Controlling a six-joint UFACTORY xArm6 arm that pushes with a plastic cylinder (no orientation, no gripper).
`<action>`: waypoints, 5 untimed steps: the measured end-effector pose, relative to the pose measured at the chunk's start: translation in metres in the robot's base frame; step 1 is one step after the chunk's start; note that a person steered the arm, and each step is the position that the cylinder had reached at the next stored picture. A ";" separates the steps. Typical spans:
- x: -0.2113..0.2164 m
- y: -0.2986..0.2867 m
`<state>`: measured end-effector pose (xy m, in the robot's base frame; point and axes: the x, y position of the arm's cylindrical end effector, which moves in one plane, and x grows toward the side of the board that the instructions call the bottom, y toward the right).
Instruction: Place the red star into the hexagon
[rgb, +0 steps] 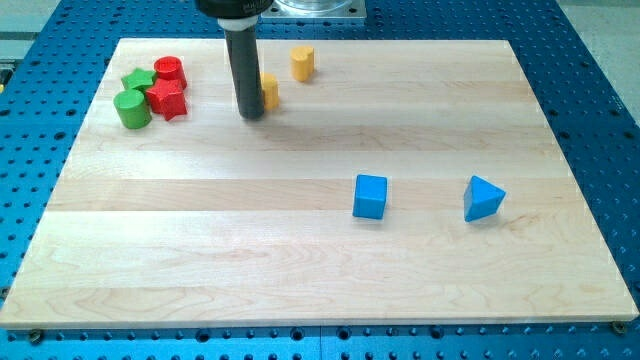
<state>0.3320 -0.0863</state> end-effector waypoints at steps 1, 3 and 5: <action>-0.035 0.033; 0.047 -0.100; 0.002 -0.140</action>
<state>0.3341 -0.2259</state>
